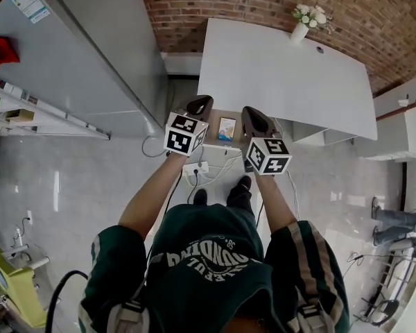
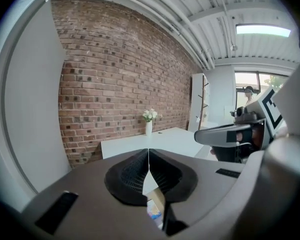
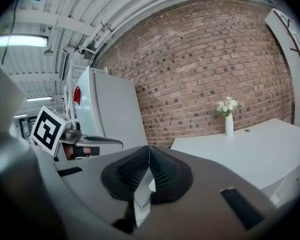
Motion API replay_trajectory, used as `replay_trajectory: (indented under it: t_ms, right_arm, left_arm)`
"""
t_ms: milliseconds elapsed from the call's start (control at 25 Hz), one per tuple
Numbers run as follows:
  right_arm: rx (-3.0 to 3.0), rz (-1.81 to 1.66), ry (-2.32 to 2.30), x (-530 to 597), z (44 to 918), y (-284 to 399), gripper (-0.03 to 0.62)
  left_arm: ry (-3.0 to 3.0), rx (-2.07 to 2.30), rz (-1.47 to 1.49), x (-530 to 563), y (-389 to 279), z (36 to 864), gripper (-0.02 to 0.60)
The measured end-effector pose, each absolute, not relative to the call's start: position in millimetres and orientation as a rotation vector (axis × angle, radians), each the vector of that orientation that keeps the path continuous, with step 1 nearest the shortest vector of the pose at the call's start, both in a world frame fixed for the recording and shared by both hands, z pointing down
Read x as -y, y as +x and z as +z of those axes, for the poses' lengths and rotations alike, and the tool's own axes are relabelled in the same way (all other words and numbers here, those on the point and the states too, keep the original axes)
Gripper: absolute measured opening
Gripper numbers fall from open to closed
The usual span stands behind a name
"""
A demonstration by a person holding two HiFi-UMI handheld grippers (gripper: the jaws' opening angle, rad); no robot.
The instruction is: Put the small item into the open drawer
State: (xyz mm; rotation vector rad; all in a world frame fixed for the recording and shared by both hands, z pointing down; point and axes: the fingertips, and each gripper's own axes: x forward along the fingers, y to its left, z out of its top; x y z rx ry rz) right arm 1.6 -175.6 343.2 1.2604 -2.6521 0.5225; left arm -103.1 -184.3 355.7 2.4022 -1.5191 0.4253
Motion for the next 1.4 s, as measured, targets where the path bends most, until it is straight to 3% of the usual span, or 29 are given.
replay_trajectory:
  t_ms: [440, 1400]
  right_arm:
    - [2.677, 0.329, 1.326, 175.5, 302.8, -1.0, 0.025]
    - [2.641, 0.345, 1.346, 168.5, 311.6, 5.8, 0.025]
  left_arm:
    - [2.517, 1.574, 0.362, 186.3, -120.6, 300.1, 0.018]
    - [2.479, 1.548, 0.369, 182.5, -118.9, 317.6, 0.018]
